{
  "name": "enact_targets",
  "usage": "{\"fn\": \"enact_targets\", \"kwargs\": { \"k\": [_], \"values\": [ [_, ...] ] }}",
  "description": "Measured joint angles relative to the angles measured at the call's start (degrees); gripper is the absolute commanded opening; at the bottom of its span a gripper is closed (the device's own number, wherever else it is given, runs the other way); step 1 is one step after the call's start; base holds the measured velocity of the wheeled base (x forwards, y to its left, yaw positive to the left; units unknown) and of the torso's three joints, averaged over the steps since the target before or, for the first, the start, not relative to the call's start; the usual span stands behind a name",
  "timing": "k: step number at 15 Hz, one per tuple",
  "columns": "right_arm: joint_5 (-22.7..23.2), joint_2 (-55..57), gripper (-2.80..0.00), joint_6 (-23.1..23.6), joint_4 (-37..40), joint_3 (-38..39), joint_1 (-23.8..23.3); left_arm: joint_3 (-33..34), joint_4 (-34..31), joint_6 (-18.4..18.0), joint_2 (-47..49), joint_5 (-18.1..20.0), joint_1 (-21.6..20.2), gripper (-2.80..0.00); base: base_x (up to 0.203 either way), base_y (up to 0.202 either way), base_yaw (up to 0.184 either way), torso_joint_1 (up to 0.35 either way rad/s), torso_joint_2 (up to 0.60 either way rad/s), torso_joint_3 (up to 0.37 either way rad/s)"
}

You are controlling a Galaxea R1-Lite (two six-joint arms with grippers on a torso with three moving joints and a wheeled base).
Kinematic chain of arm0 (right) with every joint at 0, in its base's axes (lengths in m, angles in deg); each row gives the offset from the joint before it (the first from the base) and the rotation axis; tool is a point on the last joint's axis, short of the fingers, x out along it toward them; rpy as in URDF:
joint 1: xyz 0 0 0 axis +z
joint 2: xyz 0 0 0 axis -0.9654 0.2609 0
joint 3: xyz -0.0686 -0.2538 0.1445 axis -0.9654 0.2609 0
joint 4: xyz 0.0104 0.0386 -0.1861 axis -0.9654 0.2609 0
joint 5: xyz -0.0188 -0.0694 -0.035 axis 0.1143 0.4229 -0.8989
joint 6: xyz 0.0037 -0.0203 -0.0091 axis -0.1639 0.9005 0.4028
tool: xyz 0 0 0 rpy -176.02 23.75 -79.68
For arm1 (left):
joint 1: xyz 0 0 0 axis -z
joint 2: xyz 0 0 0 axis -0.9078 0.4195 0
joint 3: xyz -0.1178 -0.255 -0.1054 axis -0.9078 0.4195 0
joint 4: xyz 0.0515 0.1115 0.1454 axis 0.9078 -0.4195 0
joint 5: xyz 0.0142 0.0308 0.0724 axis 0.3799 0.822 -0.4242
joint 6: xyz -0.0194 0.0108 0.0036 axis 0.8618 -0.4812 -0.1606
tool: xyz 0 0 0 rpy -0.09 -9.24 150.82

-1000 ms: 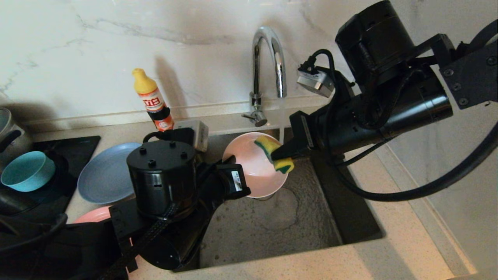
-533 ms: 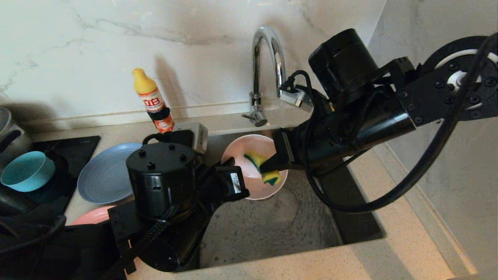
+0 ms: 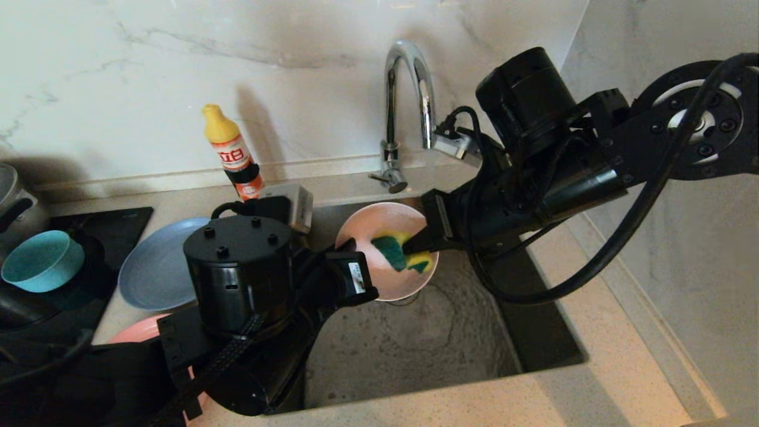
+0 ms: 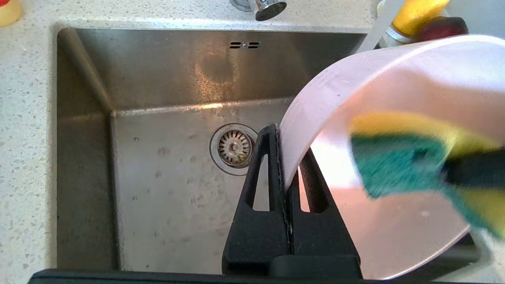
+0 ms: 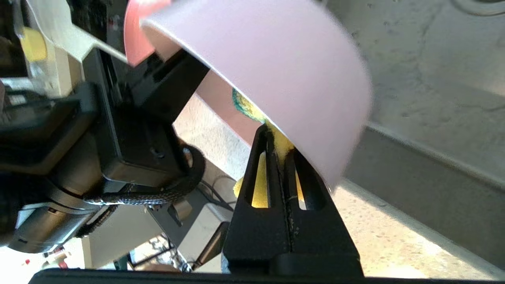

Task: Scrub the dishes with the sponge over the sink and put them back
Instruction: Wipe the bowl

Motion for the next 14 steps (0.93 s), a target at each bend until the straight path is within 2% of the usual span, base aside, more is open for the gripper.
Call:
{"fn": "enact_targets", "kwargs": {
  "k": [5,14],
  "values": [
    [0.14,-0.67,-2.80,0.03,-0.20,-0.46,-2.56,0.61,0.12,-0.01,-0.10,-0.04,0.00,-2.80,0.000,0.000,0.000,0.000,0.00,0.000],
    [0.00,-4.40,-2.80,0.10,0.27,-0.34,-3.57,0.66,0.20,-0.05,-0.15,0.07,0.00,-2.80,0.000,0.000,0.000,0.000,0.00,0.000]
  ]
}}
